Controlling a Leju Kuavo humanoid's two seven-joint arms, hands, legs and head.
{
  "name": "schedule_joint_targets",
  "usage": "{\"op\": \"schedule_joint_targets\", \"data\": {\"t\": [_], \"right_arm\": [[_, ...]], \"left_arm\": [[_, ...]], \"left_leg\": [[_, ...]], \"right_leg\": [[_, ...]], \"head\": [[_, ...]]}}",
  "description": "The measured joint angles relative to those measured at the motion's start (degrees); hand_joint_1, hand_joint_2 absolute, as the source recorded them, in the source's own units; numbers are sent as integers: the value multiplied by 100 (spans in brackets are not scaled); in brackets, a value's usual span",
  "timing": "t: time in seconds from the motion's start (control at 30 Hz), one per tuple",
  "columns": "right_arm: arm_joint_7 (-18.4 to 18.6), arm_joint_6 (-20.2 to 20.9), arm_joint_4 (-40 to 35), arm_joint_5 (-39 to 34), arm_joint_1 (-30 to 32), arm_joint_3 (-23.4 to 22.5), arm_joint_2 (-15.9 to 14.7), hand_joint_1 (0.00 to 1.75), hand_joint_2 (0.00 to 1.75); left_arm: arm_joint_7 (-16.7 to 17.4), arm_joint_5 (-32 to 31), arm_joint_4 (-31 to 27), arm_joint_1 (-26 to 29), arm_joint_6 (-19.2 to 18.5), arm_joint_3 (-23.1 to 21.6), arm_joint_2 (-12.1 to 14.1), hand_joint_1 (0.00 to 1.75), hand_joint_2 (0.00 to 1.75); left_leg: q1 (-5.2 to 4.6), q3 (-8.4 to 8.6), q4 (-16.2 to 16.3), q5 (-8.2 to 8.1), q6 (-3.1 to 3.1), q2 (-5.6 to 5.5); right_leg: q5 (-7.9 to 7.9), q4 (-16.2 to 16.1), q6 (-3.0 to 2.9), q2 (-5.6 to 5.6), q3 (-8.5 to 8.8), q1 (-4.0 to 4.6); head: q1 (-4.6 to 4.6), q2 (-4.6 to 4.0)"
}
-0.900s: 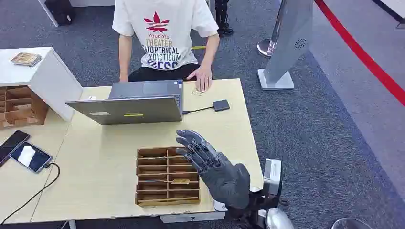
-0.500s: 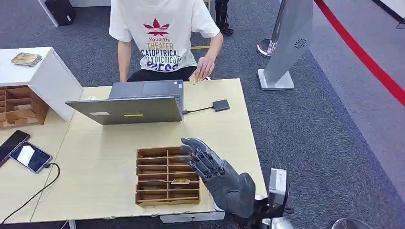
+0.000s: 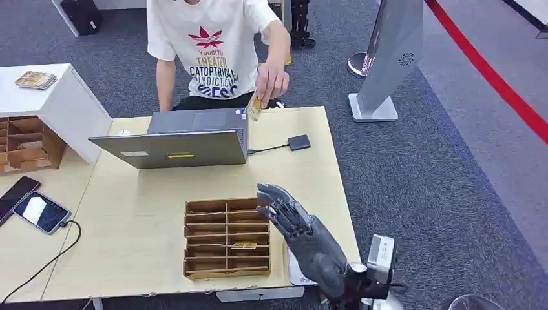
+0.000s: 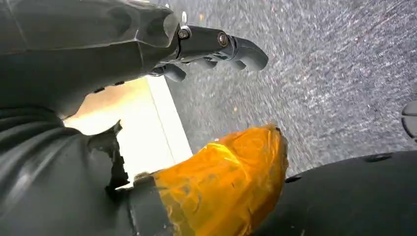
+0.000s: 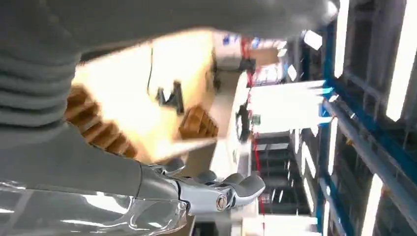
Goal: Pass the card to the sensor for recognition and then transmit it.
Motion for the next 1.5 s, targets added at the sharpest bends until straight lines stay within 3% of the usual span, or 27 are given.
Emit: {"op": "schedule_joint_targets", "data": {"t": [0.23, 0.37, 0.6, 0.93, 1.1, 1.37, 1.5], "right_arm": [[257, -1628, 157, 2370, -995, 89, 4, 0, 175], [598, -2176, 371, 3431, -1654, 277, 129, 0, 175], [1060, -2740, 893, 4800, -2462, 557, 478, 0, 175], [1574, -3160, 1758, 6430, -3112, 667, 802, 0, 175], [1794, -3514, 2289, 7670, -3325, 671, 848, 0, 175], [1987, -3999, 3009, 9025, -3539, 678, 861, 0, 175], [2035, -4167, 3287, 9367, -3628, 680, 861, 0, 175]], "left_arm": [[18, 374, 2, 4, -220, 254, -33, 0, 0], [57, 416, 0, -2, -330, 280, -22, 0, 0], [120, 473, 0, -24, -551, 295, 9, 0, 0], [232, 344, 0, -59, -719, 293, 50, 0, 0], [289, 276, 0, -91, -822, 263, 70, 0, 0], [308, 199, 0, -112, -907, 219, 101, 0, 0], [315, 173, 0, -120, -938, 182, 114, 0, 0]], "left_leg": [[0, -1, 0, 9, 7, 3], [0, -1, 0, 11, 9, 1], [0, -1, 0, 12, 9, 0], [0, -1, 1, 12, 9, 0], [0, -1, 2, 13, 8, 0], [0, -2, 2, 13, 8, 0], [0, -1, 2, 13, 8, -1]], "right_leg": [[11, 1, 12, 2, 0, 0], [12, 1, 12, 1, 0, 0], [12, 2, 12, 0, -1, 0], [13, 1, 13, 0, 0, 0], [14, 2, 13, 0, 0, 0], [14, 1, 13, 1, -1, 0], [14, 1, 13, 0, -1, 0]], "head": [[2, 0], [0, 0], [0, 0], [0, 0], [0, 0], [0, 0], [2, 0]]}}
